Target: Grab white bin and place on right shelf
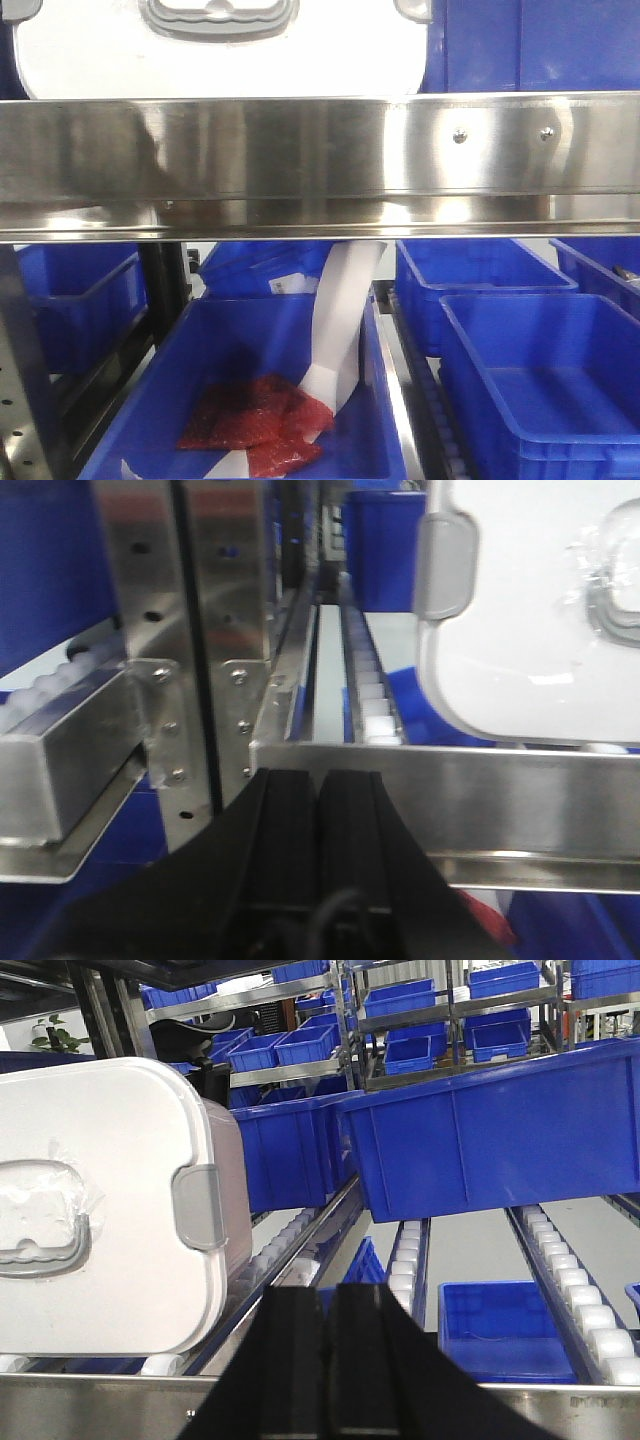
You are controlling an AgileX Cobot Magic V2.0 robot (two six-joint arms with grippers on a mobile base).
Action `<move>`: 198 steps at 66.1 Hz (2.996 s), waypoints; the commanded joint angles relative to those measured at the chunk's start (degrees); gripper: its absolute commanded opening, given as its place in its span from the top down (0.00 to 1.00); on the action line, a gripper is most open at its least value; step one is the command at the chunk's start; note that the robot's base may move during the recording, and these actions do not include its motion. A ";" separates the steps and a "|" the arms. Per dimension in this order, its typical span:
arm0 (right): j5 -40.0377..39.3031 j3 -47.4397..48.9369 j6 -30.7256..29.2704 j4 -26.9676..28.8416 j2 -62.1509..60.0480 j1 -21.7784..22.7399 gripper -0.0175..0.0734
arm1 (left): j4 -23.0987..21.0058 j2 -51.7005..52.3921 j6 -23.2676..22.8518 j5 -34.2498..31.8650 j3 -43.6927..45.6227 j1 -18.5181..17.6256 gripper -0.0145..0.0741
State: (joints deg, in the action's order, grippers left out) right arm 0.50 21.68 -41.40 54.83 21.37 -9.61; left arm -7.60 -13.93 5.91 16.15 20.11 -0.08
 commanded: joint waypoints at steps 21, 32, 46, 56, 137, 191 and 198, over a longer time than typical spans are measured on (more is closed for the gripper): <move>-3.14 1.58 -0.19 0.34 0.26 0.13 0.73 | 2.32 15.26 -3.23 -18.53 -21.64 -0.44 0.97; -3.15 1.58 -0.19 0.34 0.26 0.13 0.73 | 2.32 15.02 -3.23 -19.70 -23.03 -0.44 0.97; -3.15 1.58 -0.19 0.34 0.26 0.13 0.73 | 2.32 15.02 -3.23 -19.63 -23.03 -1.72 0.97; -3.15 1.58 -0.19 0.34 0.26 0.13 0.73 | 2.32 15.02 -3.23 -19.63 -23.03 -4.29 0.97; -3.58 1.58 4.80 -10.08 0.26 0.13 0.73 | 2.32 15.02 -3.23 -19.63 -23.03 -4.53 0.97; -0.95 -22.84 46.59 -58.59 -22.49 18.02 0.73 | 2.32 15.02 -3.23 -19.63 -23.03 -4.53 0.97; 0.02 -23.08 46.59 -58.59 -22.37 17.90 0.73 | 2.32 15.02 -3.23 -19.63 -23.03 -4.53 0.97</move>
State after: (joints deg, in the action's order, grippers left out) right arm 7.11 -1.61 5.29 -2.86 -0.39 8.14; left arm -5.22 0.48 2.97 1.46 -1.75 -4.26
